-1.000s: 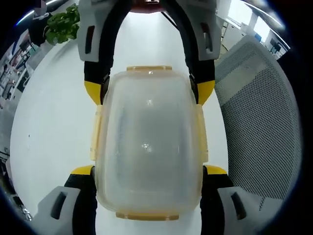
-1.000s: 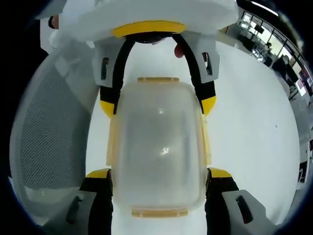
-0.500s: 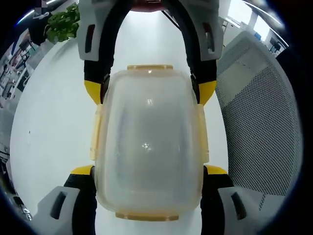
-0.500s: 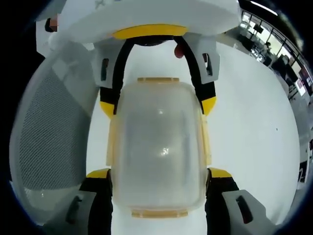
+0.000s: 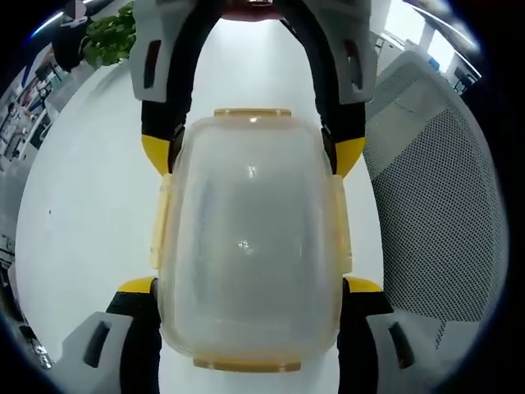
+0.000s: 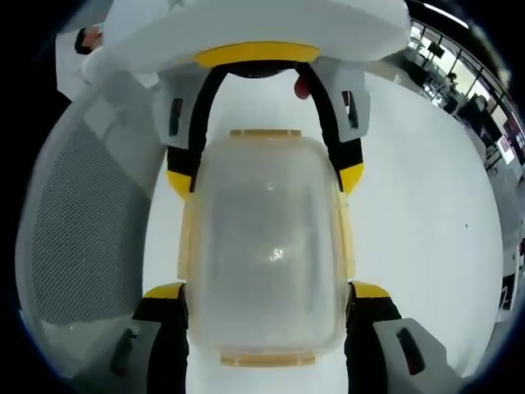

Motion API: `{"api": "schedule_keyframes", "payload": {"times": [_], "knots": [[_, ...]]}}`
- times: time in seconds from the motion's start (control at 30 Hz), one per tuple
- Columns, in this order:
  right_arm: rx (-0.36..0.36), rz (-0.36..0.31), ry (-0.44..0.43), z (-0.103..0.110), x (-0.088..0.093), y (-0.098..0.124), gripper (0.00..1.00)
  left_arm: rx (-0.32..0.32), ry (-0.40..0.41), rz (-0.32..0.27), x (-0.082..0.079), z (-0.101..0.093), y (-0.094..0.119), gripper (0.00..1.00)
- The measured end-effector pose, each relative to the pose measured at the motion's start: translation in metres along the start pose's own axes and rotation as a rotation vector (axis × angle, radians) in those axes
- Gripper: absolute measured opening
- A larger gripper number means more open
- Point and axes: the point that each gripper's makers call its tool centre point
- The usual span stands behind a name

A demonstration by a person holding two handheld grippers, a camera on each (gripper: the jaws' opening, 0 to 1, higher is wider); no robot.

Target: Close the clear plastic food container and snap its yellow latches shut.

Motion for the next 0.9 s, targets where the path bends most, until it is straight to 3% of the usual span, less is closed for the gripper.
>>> {"api": "schedule_keyframes", "payload": {"times": [0.9], "knots": [[0.000, -0.033, 0.010, -0.003, -0.034, -0.019, 0.80, -0.020, 0.024, 0.038, 0.035, 0.002, 0.015, 0.91]]}}
Point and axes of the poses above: the point that each gripper's makers call its tool centre point, and the gripper's own axes: y roughly backward along the fingers, z roughly to its left, x roughly out of its underside, and after that the axes turned 7 degrees about -z, right-handed
